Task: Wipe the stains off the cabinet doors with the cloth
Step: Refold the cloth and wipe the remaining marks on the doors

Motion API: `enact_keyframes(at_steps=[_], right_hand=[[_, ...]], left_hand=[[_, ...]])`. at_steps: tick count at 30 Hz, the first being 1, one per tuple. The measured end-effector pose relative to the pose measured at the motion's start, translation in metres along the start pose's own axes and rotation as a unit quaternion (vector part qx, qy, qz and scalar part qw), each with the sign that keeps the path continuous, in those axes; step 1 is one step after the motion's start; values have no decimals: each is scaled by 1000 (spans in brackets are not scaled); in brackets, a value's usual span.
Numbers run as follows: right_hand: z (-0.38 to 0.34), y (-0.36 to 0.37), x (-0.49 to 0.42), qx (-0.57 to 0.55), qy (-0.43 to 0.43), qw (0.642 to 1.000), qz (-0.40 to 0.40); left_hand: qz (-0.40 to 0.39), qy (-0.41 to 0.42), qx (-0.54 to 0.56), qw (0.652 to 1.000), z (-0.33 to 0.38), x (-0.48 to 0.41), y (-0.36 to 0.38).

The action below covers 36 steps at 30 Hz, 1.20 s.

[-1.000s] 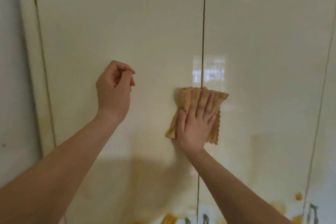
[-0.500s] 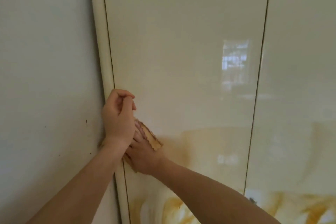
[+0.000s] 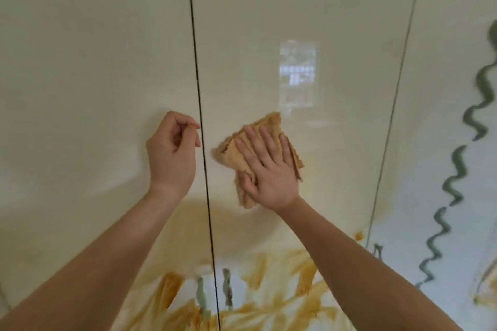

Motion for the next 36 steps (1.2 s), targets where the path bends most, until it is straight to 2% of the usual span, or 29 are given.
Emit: enact_keyframes(at_steps=[3, 6, 11, 14, 19, 22, 25, 27, 30, 34, 36], right_hand=[[97, -14, 44, 32, 75, 996, 23], [162, -21, 79, 42, 140, 989, 34], [219, -21, 128, -5, 293, 955, 44], [222, -8, 158, -72, 397, 912, 74], [174, 26, 194, -163, 573, 795, 114], [112, 45, 179, -181, 592, 778, 111], [46, 58, 148, -178, 571, 793, 114], [-8, 68, 115, -173, 534, 822, 99], [-99, 88, 62, -149, 405, 901, 54], [-192, 104, 14, -105, 286, 952, 7], [-248, 110, -9, -92, 183, 979, -20]], left_hand=[[-21, 6, 24, 999, 9, -3, 69], [-34, 1, 47, 998, 7, -2, 105], [-44, -13, 62, 997, -5, 5, 121], [-42, -21, 62, 997, -13, 16, 100], [-37, -44, 71, 996, -38, 33, 41], [-36, -54, 74, 995, -52, 42, 1], [-26, -56, 82, 995, -61, 50, -37], [-12, -55, 82, 995, -67, 57, -70], [8, -46, 66, 997, -77, 71, -126], [57, -50, 49, 996, -90, 86, -200], [87, -56, 41, 994, -95, 93, -229]])
Point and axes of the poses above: each hand's wrist, its own x-axis away from the middle knuckle, its own y-axis out of the palm, z = x × y, the point moved 8 cm from there along -x, towards the middle knuckle, and after that the axes turned 14 degrees about -z, right-handed, at the moved point
